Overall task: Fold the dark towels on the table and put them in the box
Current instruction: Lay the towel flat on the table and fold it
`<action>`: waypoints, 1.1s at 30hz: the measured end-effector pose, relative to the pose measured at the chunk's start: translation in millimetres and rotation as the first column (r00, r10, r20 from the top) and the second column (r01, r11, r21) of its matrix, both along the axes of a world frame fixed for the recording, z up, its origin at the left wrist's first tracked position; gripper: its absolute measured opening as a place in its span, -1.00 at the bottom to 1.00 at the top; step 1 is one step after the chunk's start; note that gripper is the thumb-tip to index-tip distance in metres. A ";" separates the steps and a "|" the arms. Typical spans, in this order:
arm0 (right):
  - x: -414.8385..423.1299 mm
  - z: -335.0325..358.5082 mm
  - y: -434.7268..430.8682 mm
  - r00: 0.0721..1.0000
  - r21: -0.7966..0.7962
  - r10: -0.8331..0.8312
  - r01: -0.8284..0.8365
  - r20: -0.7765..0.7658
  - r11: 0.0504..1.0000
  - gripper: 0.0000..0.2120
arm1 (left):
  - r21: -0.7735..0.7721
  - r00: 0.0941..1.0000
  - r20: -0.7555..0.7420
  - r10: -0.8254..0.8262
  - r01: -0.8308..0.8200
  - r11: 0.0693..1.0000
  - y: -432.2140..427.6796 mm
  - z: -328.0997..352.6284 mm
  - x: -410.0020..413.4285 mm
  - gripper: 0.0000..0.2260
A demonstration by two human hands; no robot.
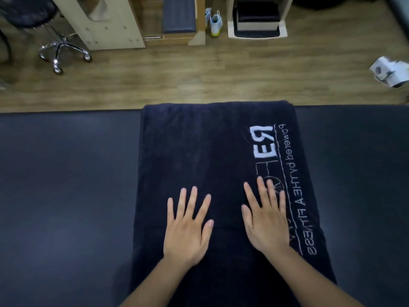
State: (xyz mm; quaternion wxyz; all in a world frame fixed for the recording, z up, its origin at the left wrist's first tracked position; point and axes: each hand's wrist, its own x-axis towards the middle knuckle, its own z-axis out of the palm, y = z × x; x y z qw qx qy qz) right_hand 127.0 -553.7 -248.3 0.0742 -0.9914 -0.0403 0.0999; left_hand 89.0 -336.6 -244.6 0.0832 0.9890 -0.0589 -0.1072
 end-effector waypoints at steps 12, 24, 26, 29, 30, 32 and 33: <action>-162.1 -4.7 -27.9 1.000 0.000 -0.006 0.006 -0.020 1.000 -0.46 | 0.067 0.978 -0.040 0.207 -0.204 0.977 37.1 -4.2 -140.9 -0.46; -231.9 53.0 -113.6 0.679 0.346 -0.635 0.734 -0.367 0.585 -0.47 | -0.277 0.664 -0.110 0.740 -0.735 0.619 37.4 22.3 -227.8 -0.48; -227.2 55.5 -120.9 0.583 0.333 -0.622 0.811 -0.523 0.481 -0.57 | -0.321 0.487 -0.323 0.811 -0.863 0.390 44.7 31.9 -220.3 -0.49; -234.0 47.8 -131.3 0.514 0.326 -0.502 0.849 -0.696 0.417 -0.67 | -0.316 0.430 -0.539 0.724 -0.900 0.299 59.9 42.1 -223.6 -0.67; -239.9 45.8 -133.5 0.498 0.328 -0.469 0.856 -0.729 0.400 -0.69 | -0.337 0.436 -0.579 0.689 -0.897 0.285 63.5 44.5 -226.5 -0.73; -254.3 45.6 -135.9 0.482 0.342 -0.419 0.865 -0.769 0.367 -0.74 | -0.403 0.464 -0.630 0.623 -0.881 0.249 66.2 49.5 -233.0 -0.81; -262.2 43.3 -137.7 0.475 0.349 -0.410 0.871 -0.778 0.346 -0.76 | -0.441 0.475 -0.643 0.601 -0.871 0.216 66.4 51.3 -237.0 -0.82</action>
